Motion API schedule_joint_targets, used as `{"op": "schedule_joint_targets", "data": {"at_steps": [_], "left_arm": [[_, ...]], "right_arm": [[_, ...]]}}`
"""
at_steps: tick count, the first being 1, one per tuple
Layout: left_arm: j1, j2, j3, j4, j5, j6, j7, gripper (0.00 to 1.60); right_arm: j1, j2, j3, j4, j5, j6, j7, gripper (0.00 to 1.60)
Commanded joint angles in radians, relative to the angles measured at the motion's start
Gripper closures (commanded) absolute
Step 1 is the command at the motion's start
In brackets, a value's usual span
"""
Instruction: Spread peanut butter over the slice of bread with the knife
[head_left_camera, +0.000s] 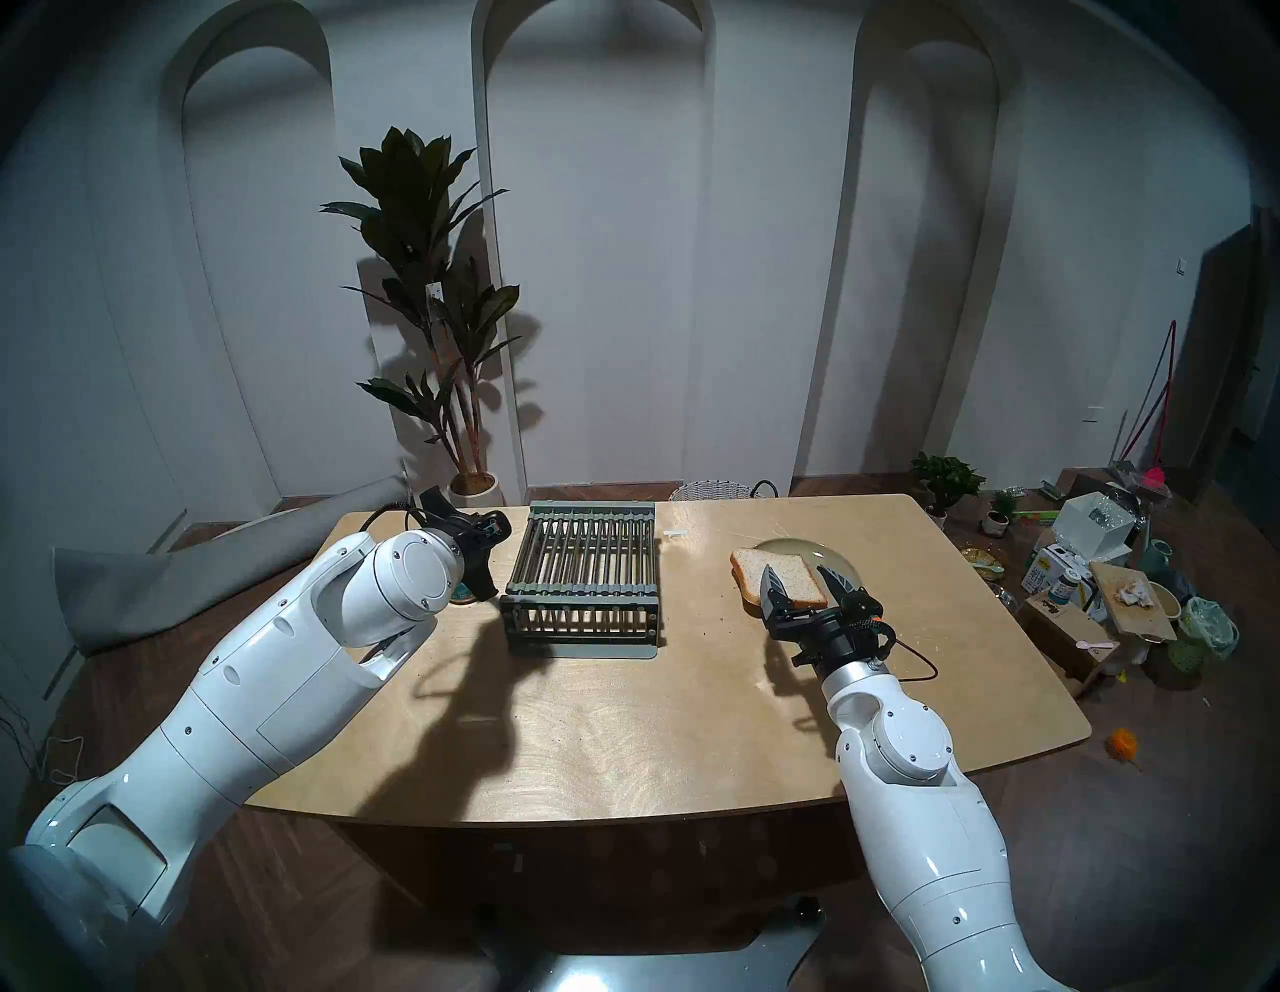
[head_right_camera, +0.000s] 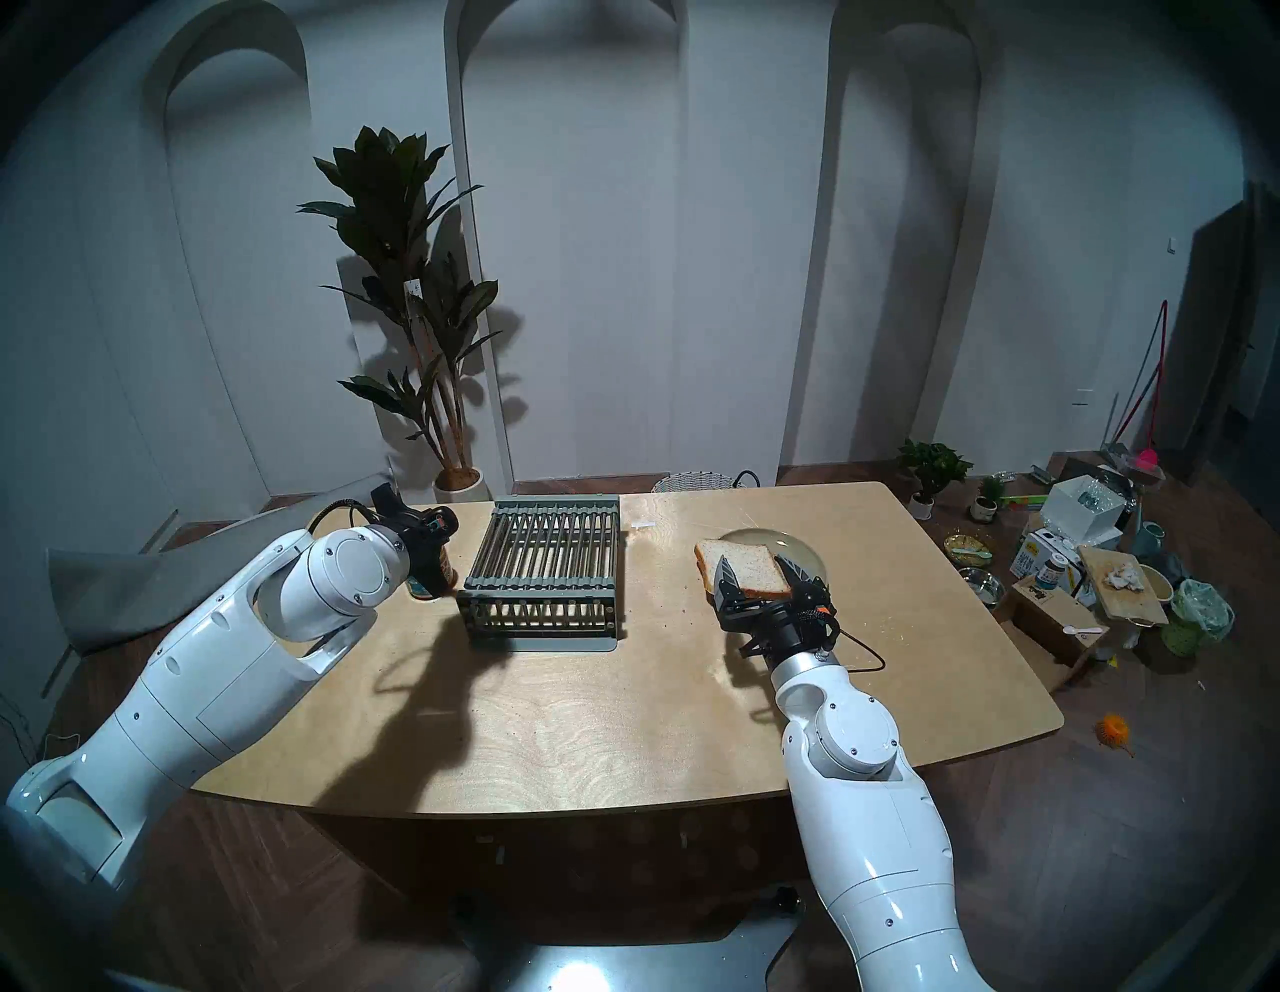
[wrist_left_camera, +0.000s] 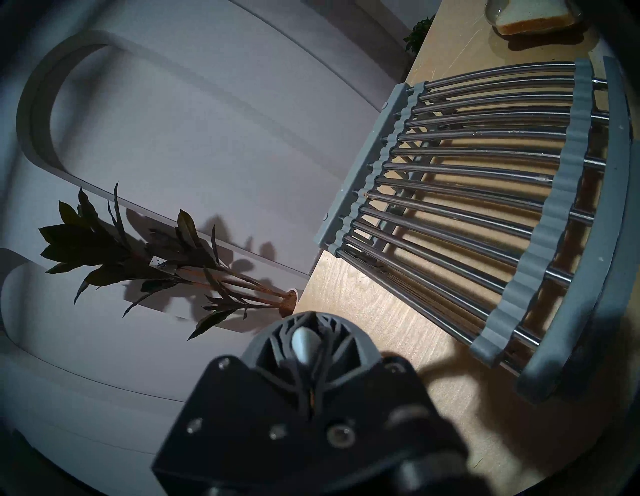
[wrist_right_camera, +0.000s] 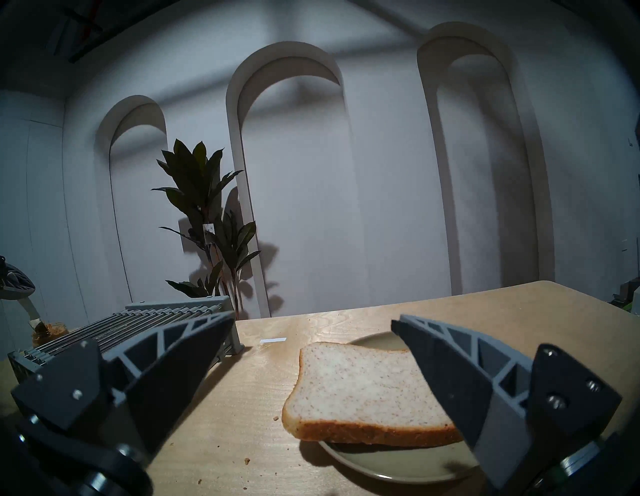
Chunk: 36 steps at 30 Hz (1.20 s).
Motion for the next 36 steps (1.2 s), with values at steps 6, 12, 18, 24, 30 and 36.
{"op": "schedule_joint_targets", "data": {"at_steps": [6, 12, 18, 24, 30, 36], "left_arm": [[-0.044, 0.000, 0.003, -0.025, 0.035, 0.021, 0.011, 1.60], [-0.042, -0.004, 0.008, -0.025, 0.036, 0.027, 0.010, 1.60], [-0.042, -0.002, 0.017, -0.028, 0.048, 0.034, 0.015, 1.60], [-0.040, 0.002, 0.021, -0.044, 0.061, 0.043, 0.023, 1.60], [-0.037, 0.004, 0.023, -0.055, 0.067, 0.050, 0.024, 1.60], [-0.032, -0.001, 0.022, -0.054, 0.059, 0.057, 0.016, 1.60]], "right_arm": [[0.011, 0.003, 0.002, -0.017, 0.011, 0.003, 0.014, 0.00], [0.013, 0.004, 0.004, -0.012, 0.013, 0.002, 0.019, 0.00], [0.014, 0.004, 0.005, -0.010, 0.015, 0.003, 0.023, 0.00], [0.015, 0.003, 0.006, -0.007, 0.018, 0.000, 0.027, 0.00], [0.013, 0.003, 0.009, -0.004, 0.021, -0.004, 0.031, 0.00], [0.008, 0.006, 0.014, -0.007, 0.022, -0.005, 0.034, 0.00]]}}
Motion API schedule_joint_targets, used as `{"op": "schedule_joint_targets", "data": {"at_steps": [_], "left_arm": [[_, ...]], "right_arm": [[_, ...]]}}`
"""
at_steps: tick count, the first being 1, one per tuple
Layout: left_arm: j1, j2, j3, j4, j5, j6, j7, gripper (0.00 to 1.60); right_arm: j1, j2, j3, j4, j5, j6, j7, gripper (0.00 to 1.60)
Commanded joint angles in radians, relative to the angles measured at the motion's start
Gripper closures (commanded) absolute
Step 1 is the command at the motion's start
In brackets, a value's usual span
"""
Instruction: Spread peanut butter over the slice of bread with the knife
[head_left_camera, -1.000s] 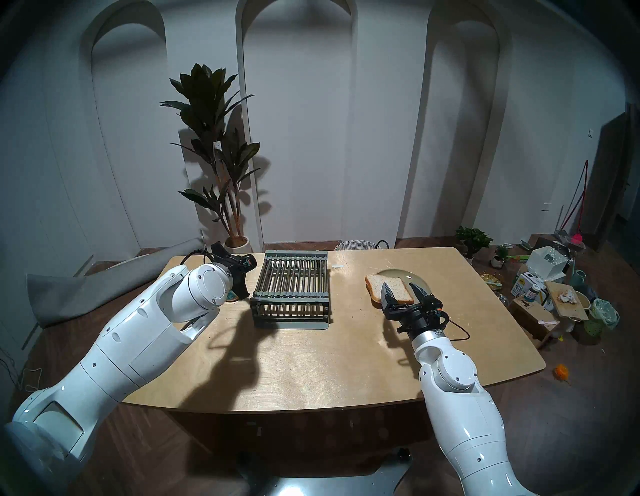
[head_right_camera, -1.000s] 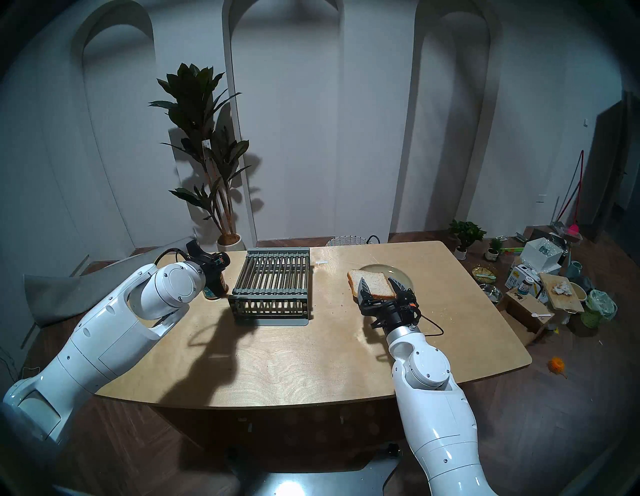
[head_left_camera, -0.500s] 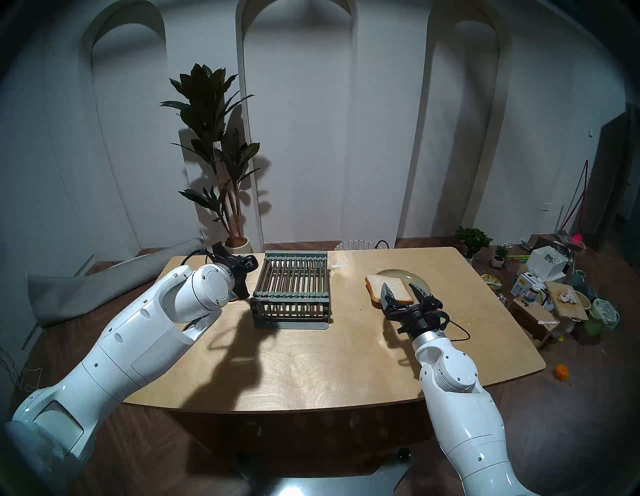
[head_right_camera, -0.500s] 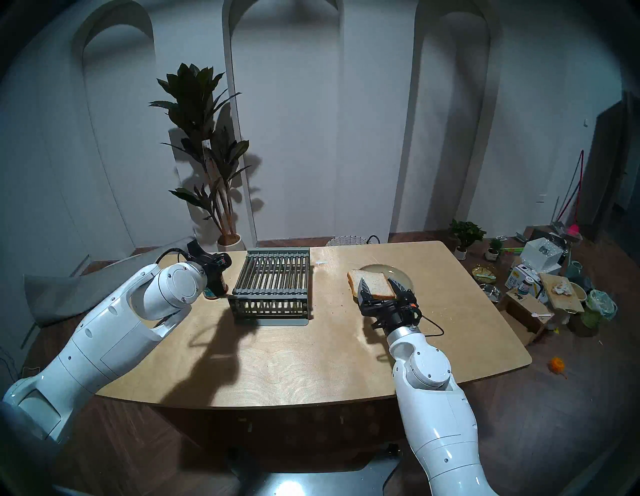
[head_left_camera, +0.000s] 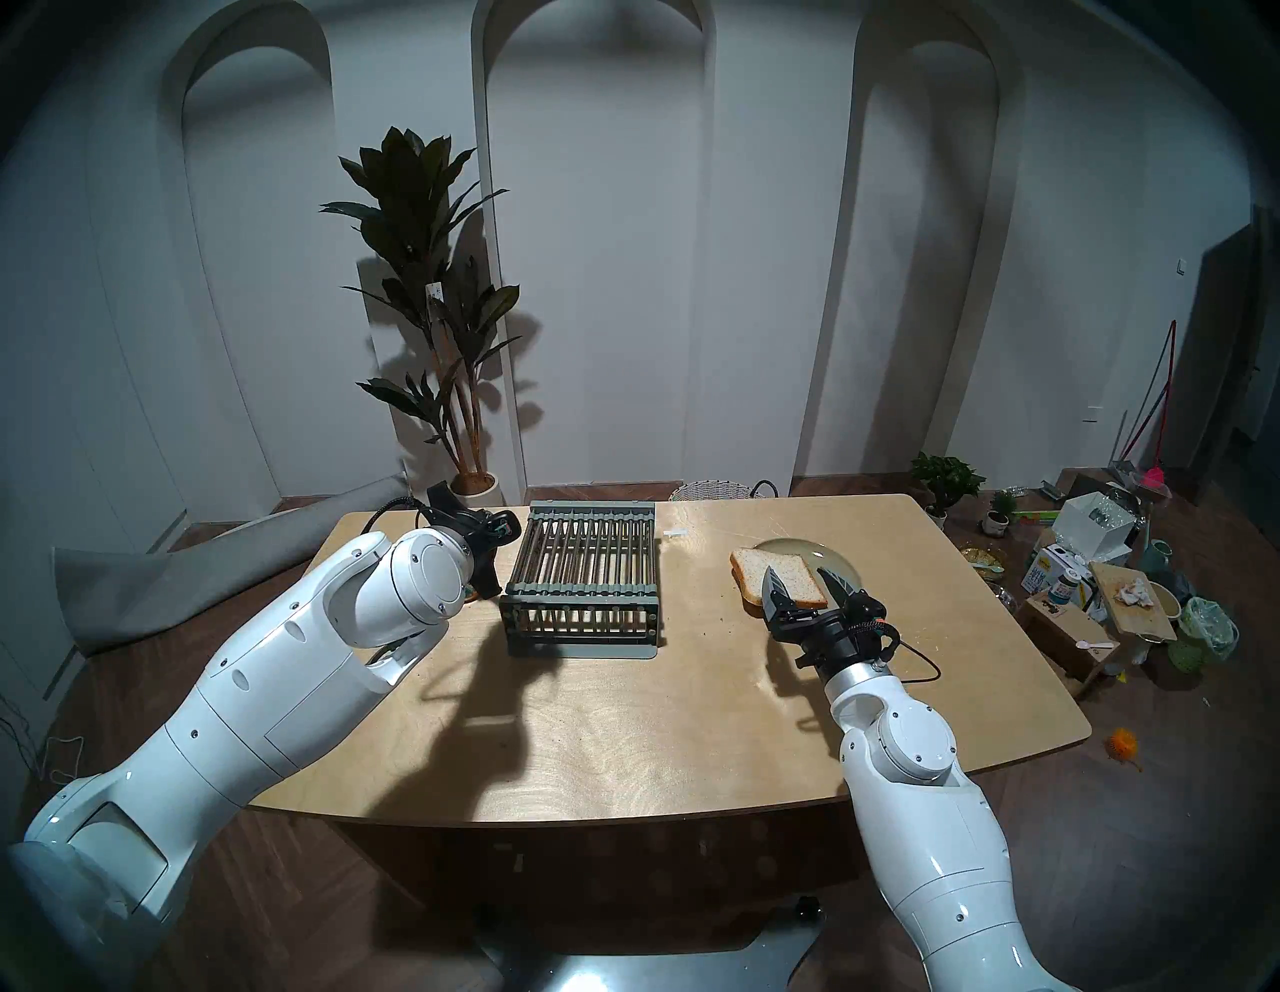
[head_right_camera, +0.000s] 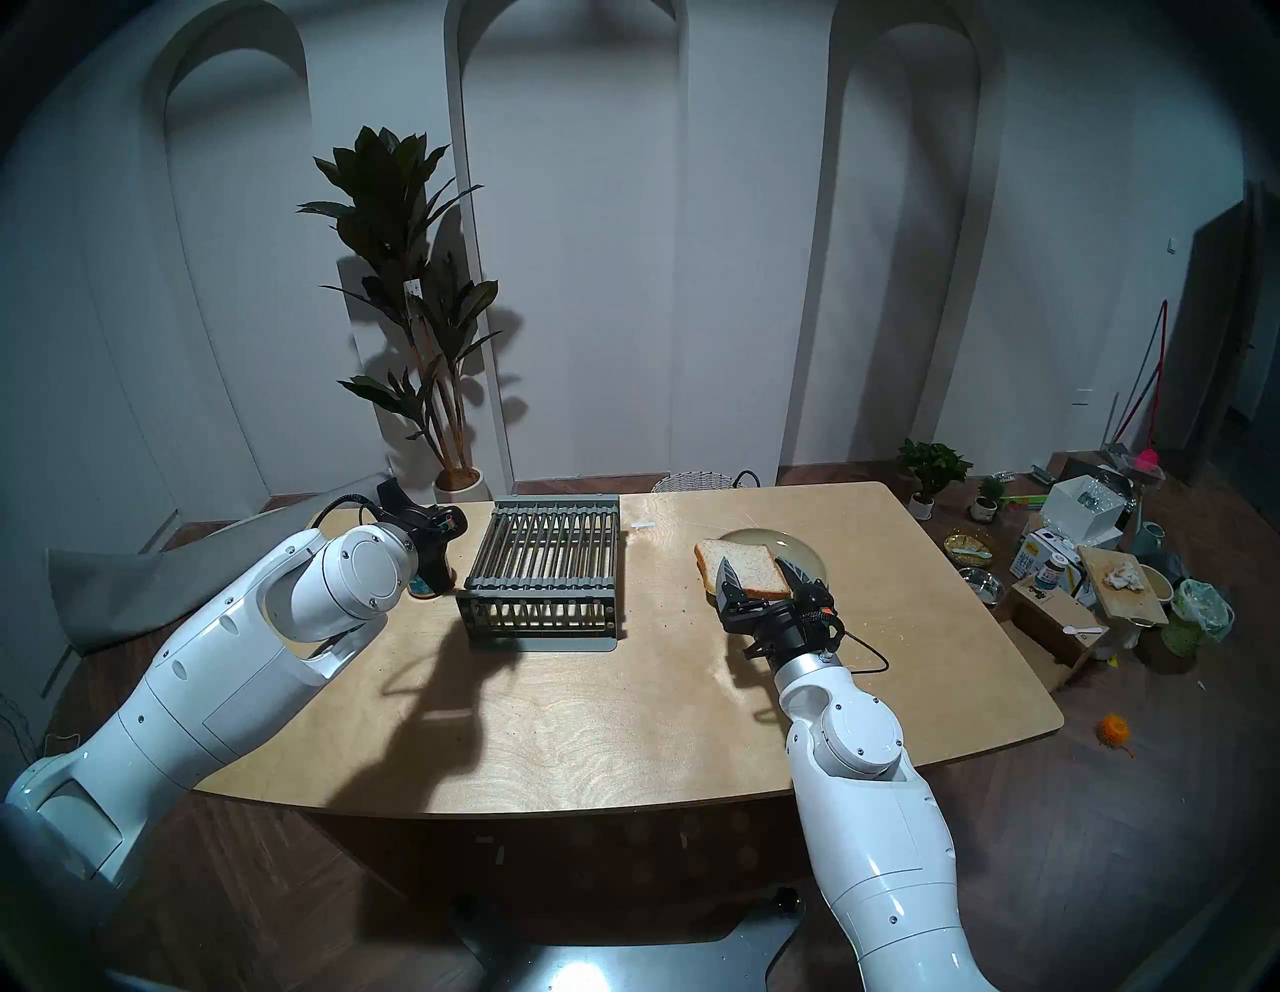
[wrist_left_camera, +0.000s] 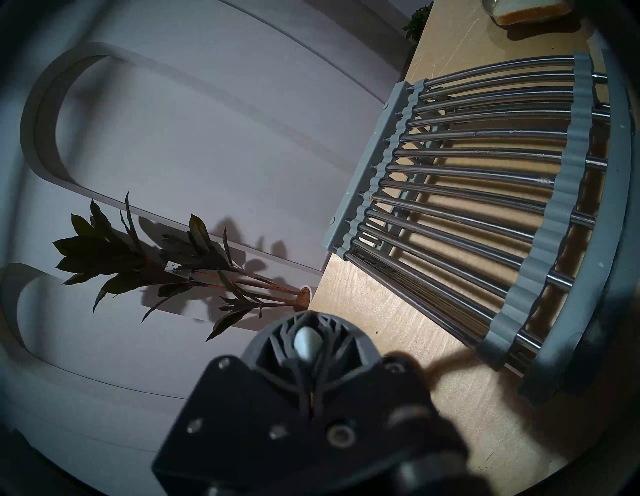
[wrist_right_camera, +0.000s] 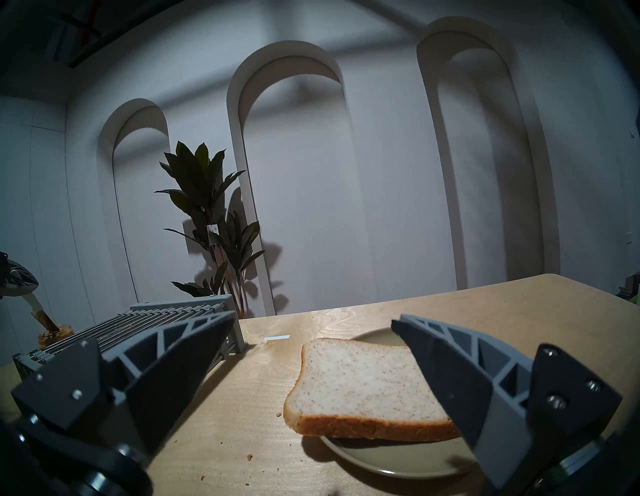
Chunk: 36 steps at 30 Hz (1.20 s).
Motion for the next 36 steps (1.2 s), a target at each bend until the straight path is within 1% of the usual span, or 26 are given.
{"op": "schedule_joint_targets", "data": {"at_steps": [1, 2, 9, 13, 15, 16, 17, 18, 21, 29, 30, 35, 36], "left_arm": [[-0.019, -0.002, -0.014, -0.019, -0.005, 0.000, -0.001, 1.60], [-0.015, -0.006, -0.022, -0.021, -0.019, -0.001, -0.006, 1.60], [-0.007, -0.008, -0.016, -0.030, -0.022, 0.005, -0.003, 1.60], [0.003, -0.010, -0.028, -0.051, -0.061, 0.010, -0.021, 1.60], [0.012, -0.015, -0.038, -0.060, -0.087, 0.014, -0.028, 1.60], [0.020, -0.021, -0.051, -0.066, -0.115, 0.015, -0.039, 1.60], [0.023, -0.019, -0.052, -0.073, -0.119, 0.018, -0.041, 1.60], [0.021, -0.014, -0.042, -0.079, -0.104, 0.024, -0.037, 1.60], [0.026, -0.011, -0.037, -0.092, -0.099, 0.034, -0.029, 1.60], [0.028, 0.006, -0.010, -0.142, -0.047, 0.059, 0.003, 1.60], [0.033, 0.005, -0.008, -0.146, -0.037, 0.059, 0.020, 1.60], [0.041, 0.023, 0.006, -0.188, 0.005, 0.067, 0.055, 1.60], [0.047, 0.022, 0.004, -0.198, 0.014, 0.064, 0.074, 1.60]], "right_arm": [[0.004, 0.004, 0.003, -0.023, -0.002, -0.006, 0.001, 0.00], [0.004, 0.004, 0.005, -0.024, -0.002, -0.006, 0.001, 0.00], [0.003, 0.007, 0.012, -0.027, -0.001, -0.004, 0.003, 0.00], [0.001, 0.007, 0.015, -0.031, 0.002, -0.002, 0.004, 0.00], [0.001, 0.008, 0.018, -0.029, 0.004, -0.003, 0.006, 0.00], [0.001, 0.009, 0.019, -0.028, 0.005, -0.004, 0.007, 0.00], [0.001, 0.009, 0.020, -0.027, 0.006, -0.005, 0.008, 0.00], [0.001, 0.010, 0.021, -0.026, 0.007, -0.006, 0.010, 0.00], [0.001, 0.012, 0.025, -0.028, 0.012, -0.005, 0.014, 0.00], [-0.002, 0.016, 0.032, -0.029, 0.024, -0.006, 0.028, 0.00], [-0.003, 0.016, 0.032, -0.031, 0.026, -0.005, 0.031, 0.00], [-0.006, 0.017, 0.034, -0.032, 0.029, -0.005, 0.037, 0.00], [-0.006, 0.017, 0.034, -0.032, 0.030, -0.005, 0.038, 0.00]]}}
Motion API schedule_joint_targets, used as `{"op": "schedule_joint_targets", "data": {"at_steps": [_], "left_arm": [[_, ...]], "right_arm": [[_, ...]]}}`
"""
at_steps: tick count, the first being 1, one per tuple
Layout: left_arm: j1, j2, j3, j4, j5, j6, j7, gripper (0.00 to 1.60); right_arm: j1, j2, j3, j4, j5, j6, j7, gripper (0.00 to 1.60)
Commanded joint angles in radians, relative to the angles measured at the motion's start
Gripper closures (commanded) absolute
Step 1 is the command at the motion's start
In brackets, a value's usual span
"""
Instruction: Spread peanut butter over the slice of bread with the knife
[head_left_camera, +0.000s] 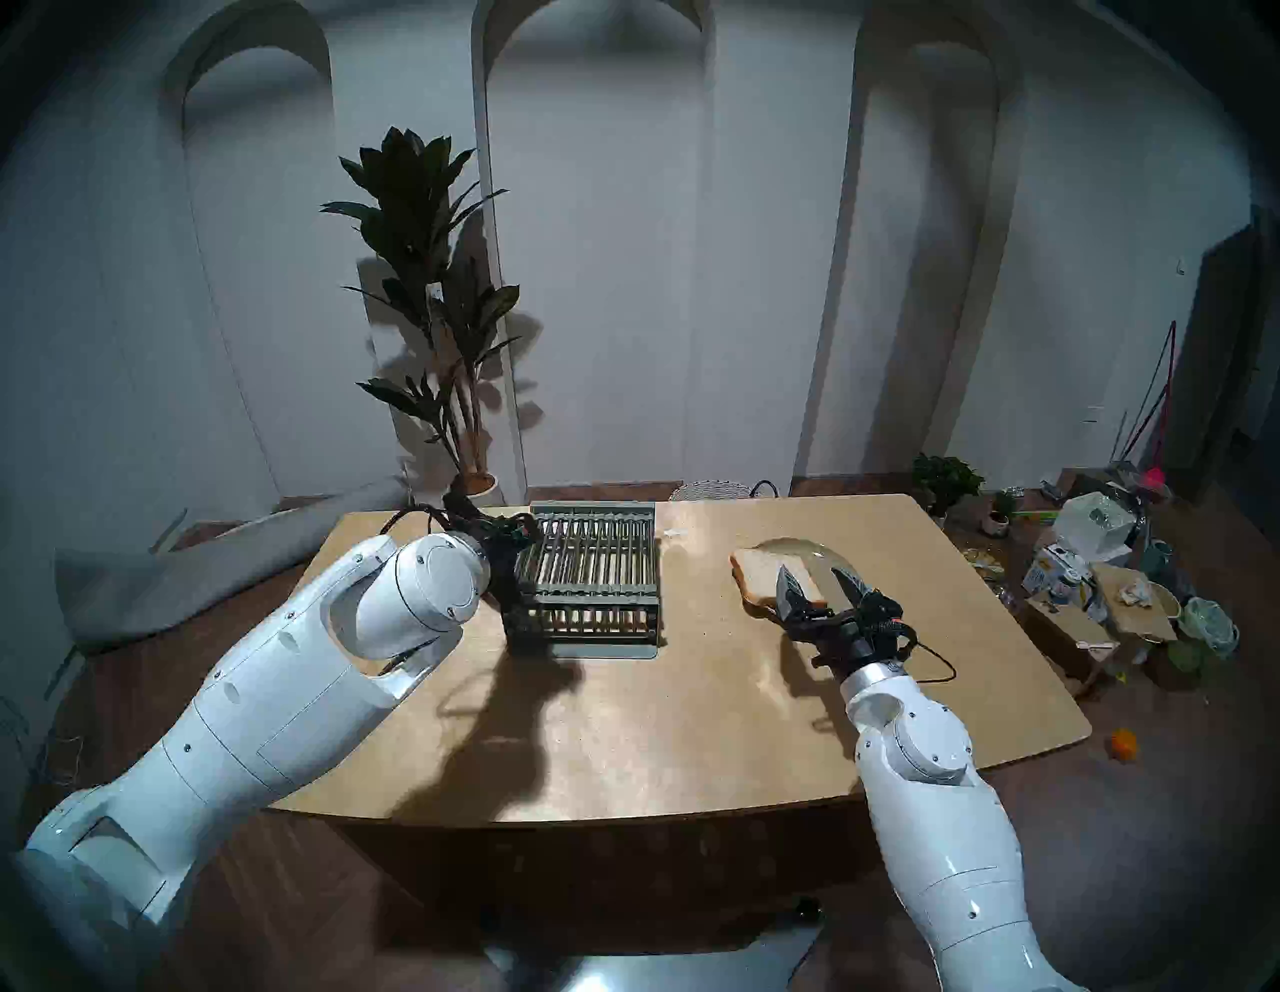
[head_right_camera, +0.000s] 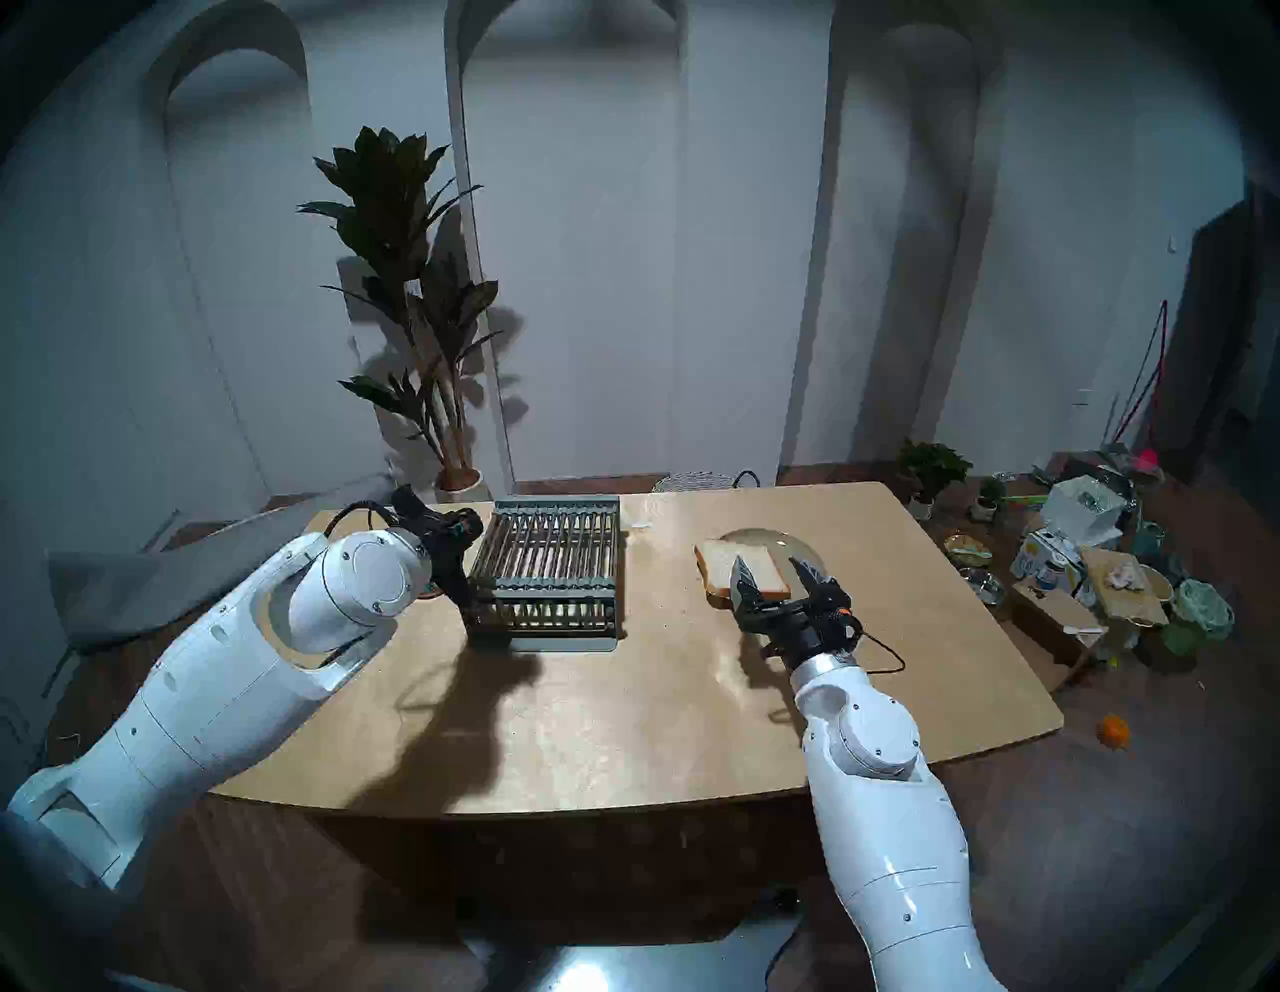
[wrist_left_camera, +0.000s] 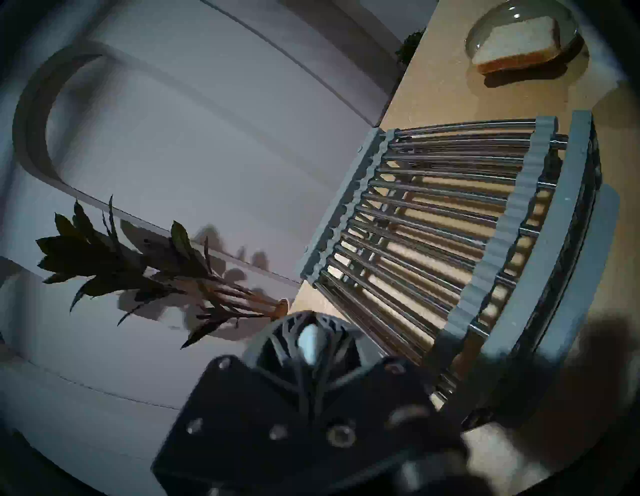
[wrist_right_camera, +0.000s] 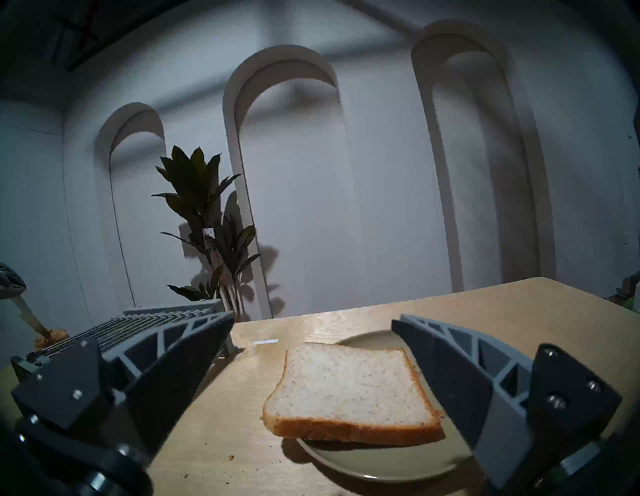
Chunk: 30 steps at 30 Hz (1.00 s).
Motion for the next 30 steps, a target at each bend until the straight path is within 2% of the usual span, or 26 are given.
{"op": "schedule_joint_targets", "data": {"at_steps": [1, 3, 4, 6, 7, 12, 15, 16, 19, 20, 21, 22, 26, 30], "left_arm": [[0.005, 0.020, 0.007, -0.079, 0.070, -0.002, 0.075, 1.60], [0.015, 0.019, 0.003, -0.096, 0.080, -0.003, 0.101, 1.60], [0.007, 0.035, 0.033, -0.100, 0.139, 0.000, 0.131, 1.60], [0.009, 0.049, 0.056, -0.107, 0.207, -0.013, 0.179, 1.60], [0.005, 0.060, 0.067, -0.113, 0.247, -0.013, 0.165, 1.60], [-0.008, 0.107, 0.170, -0.124, 0.401, -0.005, 0.267, 1.60], [-0.014, 0.111, 0.220, -0.115, 0.487, 0.010, 0.302, 1.60], [-0.021, 0.108, 0.253, -0.100, 0.552, 0.026, 0.335, 1.60], [-0.031, 0.094, 0.279, -0.089, 0.605, 0.061, 0.356, 1.60], [-0.029, 0.084, 0.274, -0.092, 0.600, 0.069, 0.363, 1.60], [0.013, 0.040, 0.202, -0.130, 0.450, 0.048, 0.355, 1.60], [0.018, 0.028, 0.186, -0.154, 0.407, 0.045, 0.334, 1.60], [0.006, 0.007, 0.162, -0.209, 0.395, 0.049, 0.328, 1.60], [0.003, -0.026, 0.115, -0.263, 0.328, 0.041, 0.319, 1.60]], "right_arm": [[0.000, 0.001, 0.000, -0.028, 0.005, -0.005, 0.009, 0.00], [-0.001, 0.001, 0.000, -0.027, 0.006, -0.005, 0.011, 0.00], [-0.001, 0.001, 0.000, -0.026, 0.006, -0.005, 0.012, 0.00], [0.000, 0.001, 0.000, -0.024, 0.006, -0.006, 0.014, 0.00], [0.000, 0.001, 0.000, -0.023, 0.006, -0.007, 0.014, 0.00], [0.001, 0.001, -0.002, -0.017, 0.006, -0.006, 0.019, 0.00], [0.004, 0.000, -0.005, -0.016, 0.007, -0.007, 0.024, 0.00], [0.006, 0.000, -0.007, -0.018, 0.008, -0.007, 0.026, 0.00], [0.006, 0.001, -0.008, -0.021, 0.011, -0.008, 0.030, 0.00], [0.006, 0.002, -0.007, -0.023, 0.012, -0.008, 0.031, 0.00], [0.004, 0.001, -0.004, -0.029, 0.017, -0.004, 0.029, 0.00], [0.005, 0.000, -0.002, -0.031, 0.021, -0.001, 0.029, 0.00], [0.016, 0.005, 0.008, -0.052, 0.028, 0.000, 0.025, 0.00], [0.033, 0.007, 0.027, -0.092, 0.041, -0.002, 0.024, 0.00]]}}
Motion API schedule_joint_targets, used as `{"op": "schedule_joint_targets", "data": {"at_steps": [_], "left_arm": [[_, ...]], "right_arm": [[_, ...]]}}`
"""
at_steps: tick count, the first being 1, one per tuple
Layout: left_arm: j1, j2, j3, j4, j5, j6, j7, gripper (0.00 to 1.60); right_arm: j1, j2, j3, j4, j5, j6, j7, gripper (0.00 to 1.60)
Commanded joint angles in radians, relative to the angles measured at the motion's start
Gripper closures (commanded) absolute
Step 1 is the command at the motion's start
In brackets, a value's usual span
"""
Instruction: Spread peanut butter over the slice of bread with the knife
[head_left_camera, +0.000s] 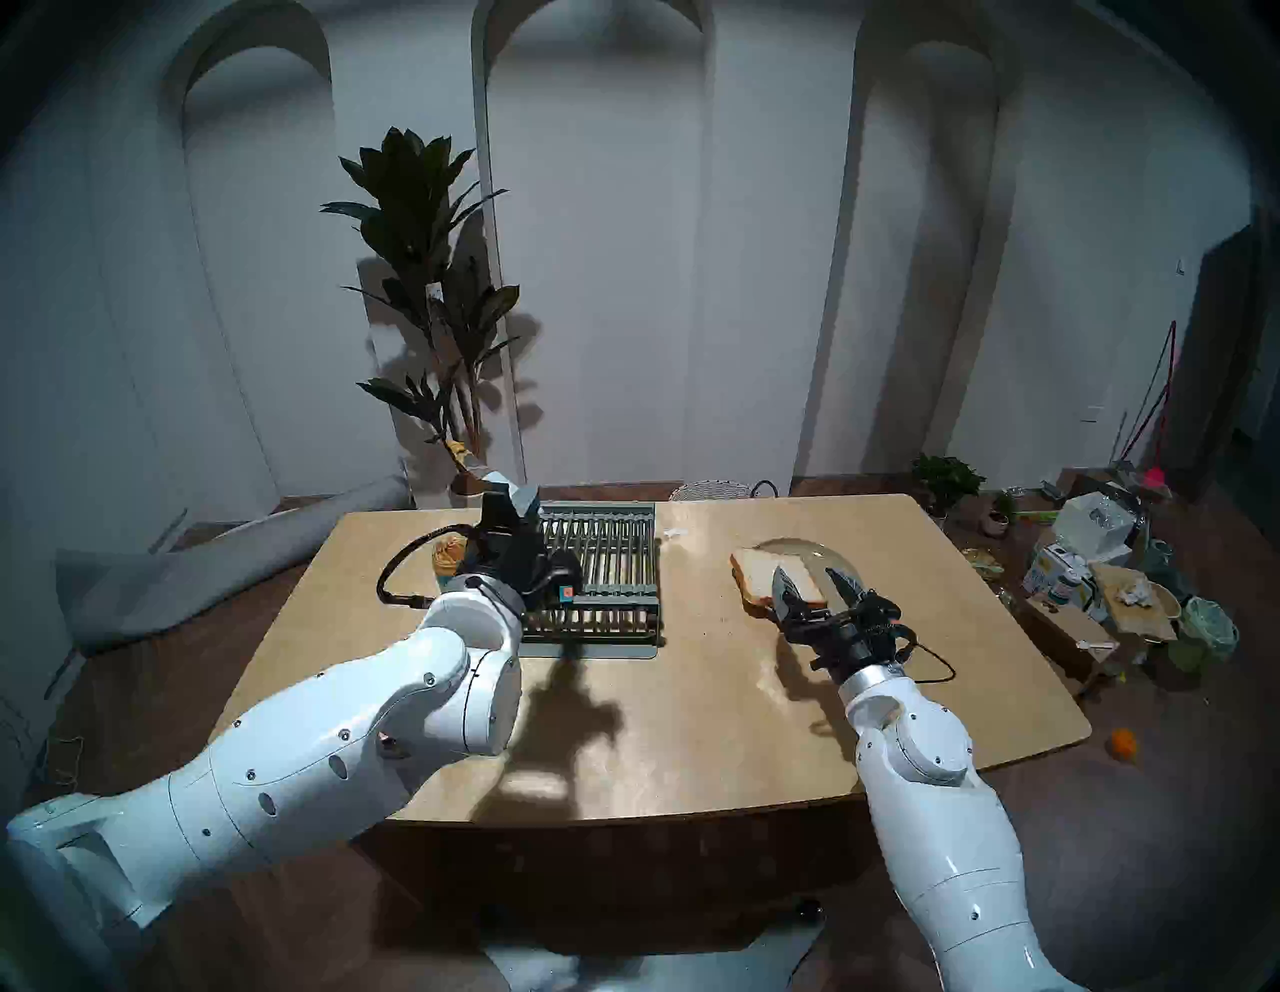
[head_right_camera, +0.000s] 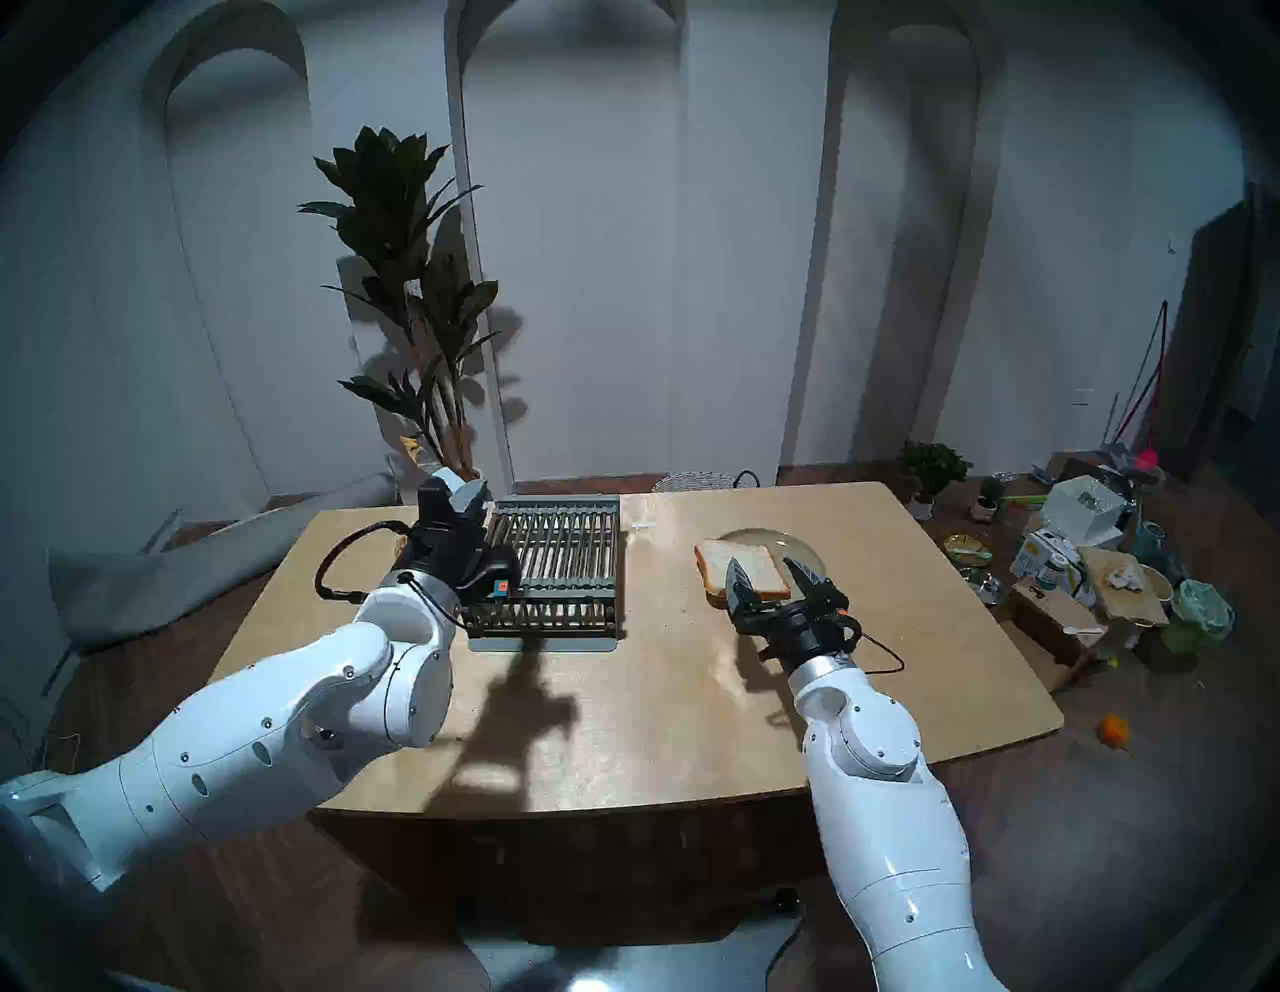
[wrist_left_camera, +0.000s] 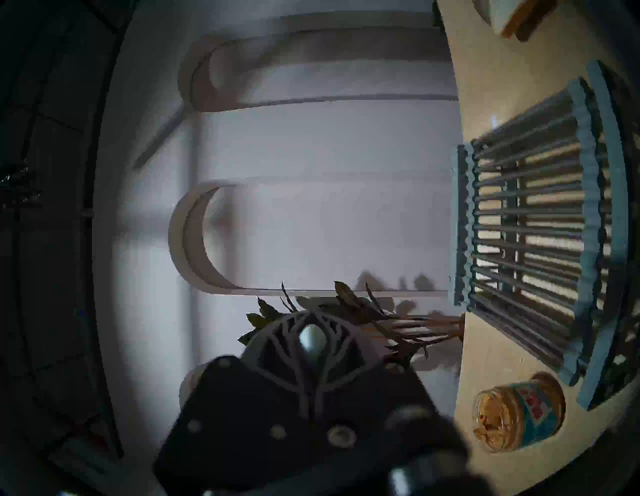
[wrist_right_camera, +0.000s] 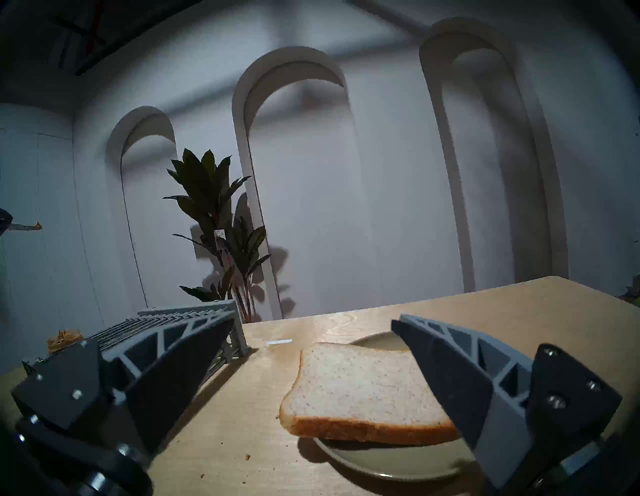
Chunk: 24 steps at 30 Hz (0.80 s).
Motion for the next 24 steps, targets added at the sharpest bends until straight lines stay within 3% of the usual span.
{"op": "schedule_joint_targets", "data": {"at_steps": [1, 10, 12, 18, 23, 24], "left_arm": [[-0.014, -0.084, -0.114, -0.119, -0.158, -0.011, -0.008, 1.60], [-0.001, -0.170, -0.197, -0.206, -0.360, -0.043, -0.043, 1.60], [0.010, -0.202, -0.240, -0.226, -0.454, -0.055, -0.065, 1.60], [0.020, -0.245, -0.307, -0.241, -0.585, -0.077, -0.093, 1.60], [0.045, -0.287, -0.408, -0.242, -0.756, -0.115, -0.133, 1.60], [0.045, -0.287, -0.408, -0.242, -0.756, -0.115, -0.133, 1.60]], "right_arm": [[0.040, 0.005, 0.030, -0.087, 0.021, -0.003, -0.006, 0.00], [0.067, 0.029, 0.066, -0.136, 0.016, 0.002, -0.019, 0.00], [0.074, 0.040, 0.079, -0.141, 0.008, 0.007, -0.033, 0.00], [0.083, 0.060, 0.096, -0.132, -0.005, 0.016, -0.054, 0.00], [0.096, 0.087, 0.109, -0.118, -0.044, 0.042, -0.079, 0.00], [0.096, 0.087, 0.109, -0.118, -0.044, 0.042, -0.079, 0.00]]}}
